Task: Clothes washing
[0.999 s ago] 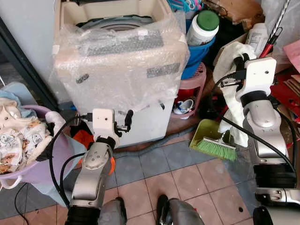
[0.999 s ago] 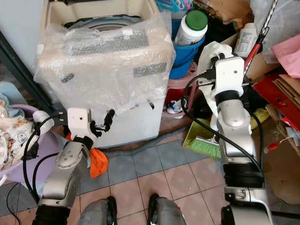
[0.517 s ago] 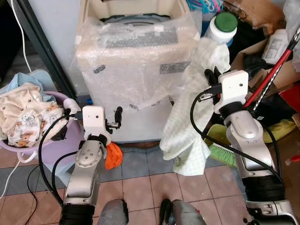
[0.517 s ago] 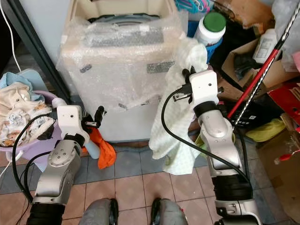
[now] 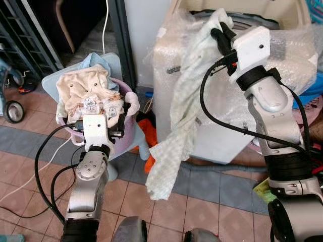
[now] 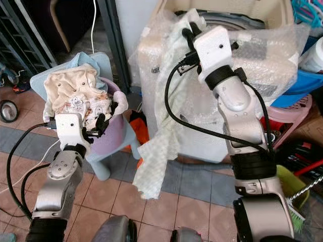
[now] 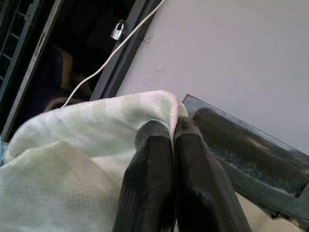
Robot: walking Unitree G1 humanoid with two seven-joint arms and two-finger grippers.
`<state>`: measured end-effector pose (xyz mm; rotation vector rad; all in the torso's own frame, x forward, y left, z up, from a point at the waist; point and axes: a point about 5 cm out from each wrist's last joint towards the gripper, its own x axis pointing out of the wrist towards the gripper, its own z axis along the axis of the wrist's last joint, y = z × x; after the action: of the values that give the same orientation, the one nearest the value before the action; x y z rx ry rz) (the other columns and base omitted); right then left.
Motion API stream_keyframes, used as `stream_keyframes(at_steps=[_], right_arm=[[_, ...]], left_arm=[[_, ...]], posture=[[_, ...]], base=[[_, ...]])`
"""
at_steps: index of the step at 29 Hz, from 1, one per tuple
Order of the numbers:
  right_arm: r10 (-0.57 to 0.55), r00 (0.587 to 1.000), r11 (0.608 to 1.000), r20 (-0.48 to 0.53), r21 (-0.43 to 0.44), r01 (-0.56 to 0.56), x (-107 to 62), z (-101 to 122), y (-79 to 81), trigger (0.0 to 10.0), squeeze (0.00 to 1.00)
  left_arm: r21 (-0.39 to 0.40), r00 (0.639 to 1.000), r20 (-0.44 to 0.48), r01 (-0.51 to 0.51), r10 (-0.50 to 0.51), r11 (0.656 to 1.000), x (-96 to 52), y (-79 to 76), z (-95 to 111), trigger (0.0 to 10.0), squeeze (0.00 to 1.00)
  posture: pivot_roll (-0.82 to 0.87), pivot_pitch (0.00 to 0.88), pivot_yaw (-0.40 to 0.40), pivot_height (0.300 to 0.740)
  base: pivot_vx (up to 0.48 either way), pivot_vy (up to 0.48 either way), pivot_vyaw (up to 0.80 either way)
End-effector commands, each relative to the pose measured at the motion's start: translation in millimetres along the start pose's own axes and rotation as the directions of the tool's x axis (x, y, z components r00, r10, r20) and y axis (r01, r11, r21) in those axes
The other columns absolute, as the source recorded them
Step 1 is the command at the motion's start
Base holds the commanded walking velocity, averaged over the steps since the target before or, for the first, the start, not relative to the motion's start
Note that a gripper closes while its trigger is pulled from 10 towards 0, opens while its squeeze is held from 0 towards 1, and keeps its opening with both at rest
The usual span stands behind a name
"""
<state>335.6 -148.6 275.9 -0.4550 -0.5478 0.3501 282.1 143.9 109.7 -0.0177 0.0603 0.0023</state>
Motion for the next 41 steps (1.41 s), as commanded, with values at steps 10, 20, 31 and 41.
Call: stream_keyframes(at_steps=[10, 20, 31, 41], right_arm=[[-0.032, 0.999, 0.999, -0.008, -0.014, 0.032, -5.0, -2, -11.0, 10.0, 0.00], [-0.032, 0.999, 0.999, -0.008, -0.014, 0.032, -5.0, -2, -11.0, 10.0, 0.00], [-0.136, 0.990, 0.986, -0.031, -0.098, 0.133, 48.3, 13, -72.6, 10.0, 0.00], [-0.058, 0.995, 0.984, -0.079, -0.172, 0.044, 85.3, 33, -80.0, 10.0, 0.00]], left_arm=[[0.001, 0.999, 0.000, 0.032, -0.032, 0.999, 0.1, -9.2, 0, 10.0, 0.00], [0.001, 0.999, 0.000, 0.032, -0.032, 0.999, 0.1, -9.2, 0, 10.0, 0.00], [-0.054, 0.997, -0.034, 0.061, -0.062, 0.997, 0.7, -18.1, -4, 10.0, 0.00], [-0.059, 0.996, -0.037, 0.080, -0.082, 0.995, 1.7, -23.1, -5, 10.0, 0.00]], posture=[[-0.04, 0.084, 0.016, 0.740], [-0.04, 0.084, 0.016, 0.740], [-0.03, 0.078, 0.002, 0.740], [-0.03, 0.065, -0.009, 0.740]], base=[[0.454, 0.000, 0.00], [0.454, 0.000, 0.00], [0.248, 0.000, 0.00], [0.000, 0.000, 0.00]])
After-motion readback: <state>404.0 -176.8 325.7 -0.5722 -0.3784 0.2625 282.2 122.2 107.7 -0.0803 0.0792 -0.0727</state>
